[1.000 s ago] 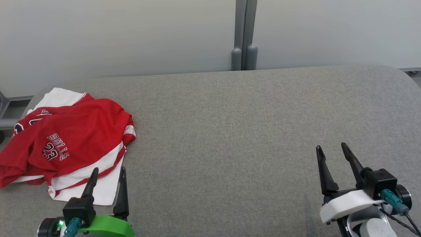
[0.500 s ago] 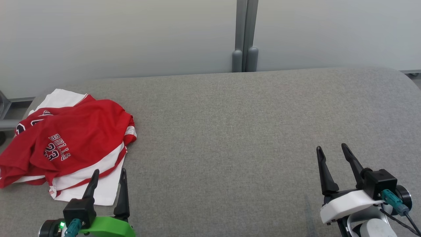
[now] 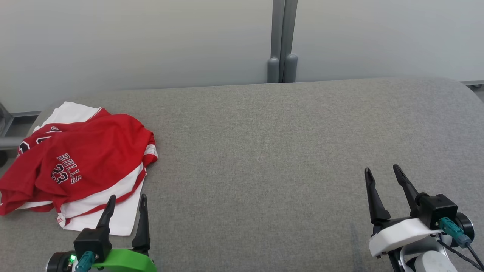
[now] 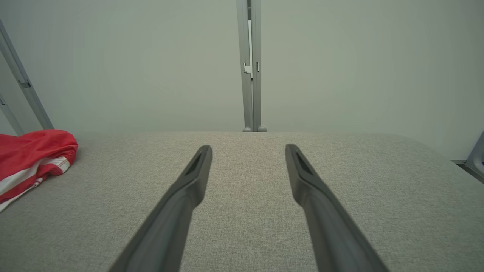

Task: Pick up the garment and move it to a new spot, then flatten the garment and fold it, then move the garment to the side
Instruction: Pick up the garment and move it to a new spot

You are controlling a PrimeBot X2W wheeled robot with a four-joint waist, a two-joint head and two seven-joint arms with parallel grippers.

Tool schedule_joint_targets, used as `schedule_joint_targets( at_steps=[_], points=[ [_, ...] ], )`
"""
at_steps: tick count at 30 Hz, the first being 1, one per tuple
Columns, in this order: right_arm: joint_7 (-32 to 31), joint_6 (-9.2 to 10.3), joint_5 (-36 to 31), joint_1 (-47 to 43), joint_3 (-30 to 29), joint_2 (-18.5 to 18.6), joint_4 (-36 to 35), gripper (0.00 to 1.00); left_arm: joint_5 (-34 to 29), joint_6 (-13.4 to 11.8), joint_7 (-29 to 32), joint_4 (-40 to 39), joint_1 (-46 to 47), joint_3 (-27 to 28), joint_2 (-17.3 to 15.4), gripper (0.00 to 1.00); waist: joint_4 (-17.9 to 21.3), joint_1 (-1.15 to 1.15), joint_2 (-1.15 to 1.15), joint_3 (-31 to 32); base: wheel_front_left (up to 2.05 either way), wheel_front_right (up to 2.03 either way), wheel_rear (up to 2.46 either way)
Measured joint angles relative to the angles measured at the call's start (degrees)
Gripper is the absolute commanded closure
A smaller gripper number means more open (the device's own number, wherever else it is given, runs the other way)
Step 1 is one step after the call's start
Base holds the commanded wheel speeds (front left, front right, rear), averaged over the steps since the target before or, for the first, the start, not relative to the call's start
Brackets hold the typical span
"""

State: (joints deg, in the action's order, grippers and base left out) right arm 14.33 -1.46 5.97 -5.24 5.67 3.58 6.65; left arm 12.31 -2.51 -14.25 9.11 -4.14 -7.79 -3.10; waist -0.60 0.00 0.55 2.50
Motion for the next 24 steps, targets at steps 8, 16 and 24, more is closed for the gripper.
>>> schedule_joint_targets(
  at_steps=[8, 16, 24],
  points=[
    [0.0, -0.03, 0.0, 0.0, -0.2, 0.0, 0.1, 0.0, 0.0, 0.1, 0.0, 0.1, 0.0, 0.0, 0.0, 0.0, -0.3, 0.0, 0.0, -0.1, 0.0, 0.0, 0.0],
    [0.0, -0.02, 0.0, 0.0, -1.3, -0.1, -0.2, 0.0, -0.5, 0.5, 0.0, 0.4, 0.4, -1.2, 0.1, 0.0, -2.1, 0.0, 0.0, -0.4, 0.0, 0.0, 0.0],
    [0.0, -1.1, 0.0, 0.0, -0.1, -0.1, -0.6, 0.0, -0.7, 0.4, 0.0, -0.3, 1.2, -0.5, 0.2, 0.0, -6.5, 0.0, 0.0, -0.9, 0.0, 0.0, 0.0]
  ],
)
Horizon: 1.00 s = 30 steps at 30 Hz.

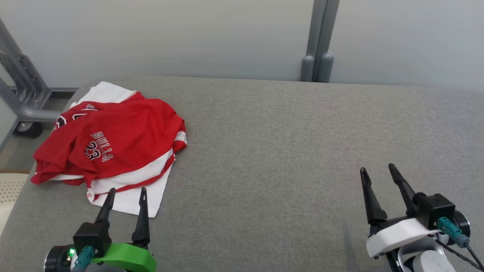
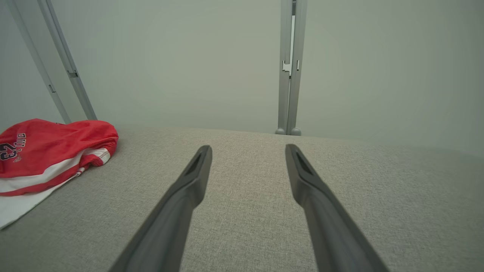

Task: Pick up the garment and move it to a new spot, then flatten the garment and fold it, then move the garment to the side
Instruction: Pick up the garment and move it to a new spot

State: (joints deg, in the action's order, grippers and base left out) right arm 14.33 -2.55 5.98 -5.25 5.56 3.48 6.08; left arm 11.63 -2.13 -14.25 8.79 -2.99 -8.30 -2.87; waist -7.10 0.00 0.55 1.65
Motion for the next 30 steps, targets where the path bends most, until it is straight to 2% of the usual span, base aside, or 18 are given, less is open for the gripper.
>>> schedule_joint_targets(
  at_steps=[11, 23, 30],
  points=[
    [0.0, -1.99, 0.0, 1.6, 3.5, -0.2, 1.1, 0.0, 0.0, -1.2, 0.0, -1.5, -0.3, 2.5, 0.0, 0.0, -7.9, 0.0, 0.0, -0.4, 0.0, 0.0, 0.0],
    [0.0, -1.81, 0.0, 1.7, 1.6, -0.2, 1.4, 0.0, 0.2, -0.7, 0.0, -0.4, -0.2, 0.1, 0.1, 0.0, -17.0, 0.0, 0.0, -0.6, 0.0, 0.0, 0.0],
    [0.0, -1.38, 0.0, 1.7, 1.5, -0.5, 1.4, 0.0, 0.2, -0.3, 0.0, 0.0, -0.2, 0.5, 0.1, 0.0, -20.4, 0.0, 0.0, -0.7, 0.0, 0.0, 0.0]
  ],
)
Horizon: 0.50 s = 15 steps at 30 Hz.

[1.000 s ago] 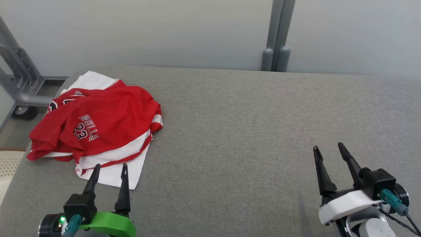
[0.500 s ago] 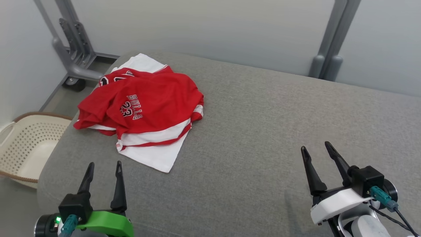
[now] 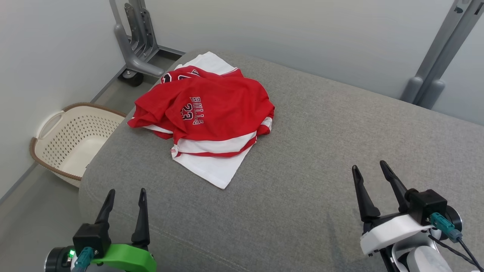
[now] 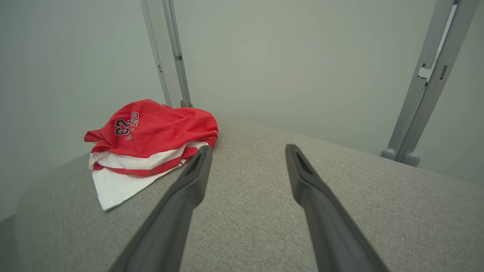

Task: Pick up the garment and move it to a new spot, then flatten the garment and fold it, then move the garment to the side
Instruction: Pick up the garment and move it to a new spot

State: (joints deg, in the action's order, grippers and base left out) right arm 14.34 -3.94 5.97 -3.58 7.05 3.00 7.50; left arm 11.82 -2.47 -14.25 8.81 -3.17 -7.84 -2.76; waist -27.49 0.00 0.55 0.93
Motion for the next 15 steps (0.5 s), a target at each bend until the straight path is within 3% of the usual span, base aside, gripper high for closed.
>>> schedule_joint_targets(
  at_steps=[9, 15],
  points=[
    [0.0, 0.0, -0.5, 0.0, 0.6, -0.3, -0.1, 0.0, 1.2, 0.7, 0.0, 1.2, 0.6, 1.2, 0.0, 0.0, 2.0, 0.0, 0.0, -1.2, 0.0, 0.0, 0.0],
    [0.0, -0.02, -1.4, 1.8, 0.6, 0.1, -0.6, 0.0, 2.0, 2.0, 0.1, 1.9, 5.8, 1.3, -0.1, 0.0, 4.3, 0.0, 0.0, -2.6, 0.0, 0.0, 0.0]
  ],
)
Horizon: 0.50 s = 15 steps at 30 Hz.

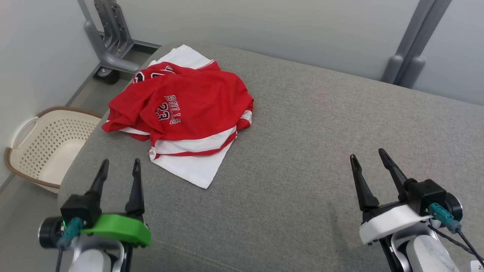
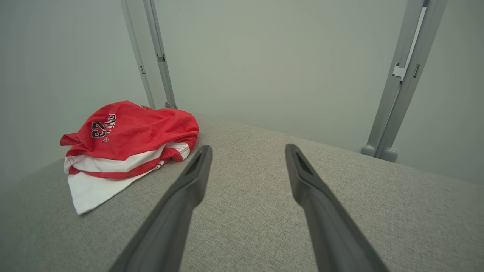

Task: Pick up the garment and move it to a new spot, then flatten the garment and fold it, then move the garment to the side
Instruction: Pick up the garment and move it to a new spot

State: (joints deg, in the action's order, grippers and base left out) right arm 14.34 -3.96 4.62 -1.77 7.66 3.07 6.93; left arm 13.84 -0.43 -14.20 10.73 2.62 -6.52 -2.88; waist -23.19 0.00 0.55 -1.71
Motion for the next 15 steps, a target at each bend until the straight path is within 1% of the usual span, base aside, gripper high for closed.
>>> schedule_joint_targets(
  at_steps=[4, 7, 9, 12, 15],
  points=[
    [0.0, -0.05, -0.7, 1.8, 0.0, 0.7, -0.2, 0.0, 0.1, 1.0, 1.6, 0.6, 6.4, 0.6, -0.9, 0.0, 1.8, 0.0, 0.0, -1.0, 0.0, 0.0, 0.0],
    [0.0, -0.15, -0.8, 2.9, 0.1, 0.6, -0.2, 0.0, -0.3, 1.0, 3.7, 1.9, 10.9, 0.7, -3.1, 0.0, 3.4, 0.0, 0.0, -1.5, 0.0, 0.0, 0.0],
    [0.0, -0.24, -0.8, 3.3, 0.3, 0.6, -0.3, 0.0, -0.2, 1.4, 5.3, 2.7, 13.4, 1.6, -4.1, 0.0, 4.5, 0.0, 0.0, -1.8, 0.0, 0.0, 0.0],
    [0.0, -0.53, -0.8, 4.2, 0.6, 0.5, -0.7, 0.0, 0.9, 1.5, 7.8, 4.0, 17.1, 3.3, -4.7, 0.0, 6.3, 0.0, 0.0, -2.1, 0.0, 0.0, 0.0],
    [0.0, -0.57, -1.1, 4.9, 0.8, 0.6, -1.0, 0.0, 1.8, 1.5, 10.4, 5.6, 20.7, 4.6, -6.1, 0.0, 8.2, 0.0, 0.0, -2.5, 0.0, 0.0, 0.0]
  ],
)
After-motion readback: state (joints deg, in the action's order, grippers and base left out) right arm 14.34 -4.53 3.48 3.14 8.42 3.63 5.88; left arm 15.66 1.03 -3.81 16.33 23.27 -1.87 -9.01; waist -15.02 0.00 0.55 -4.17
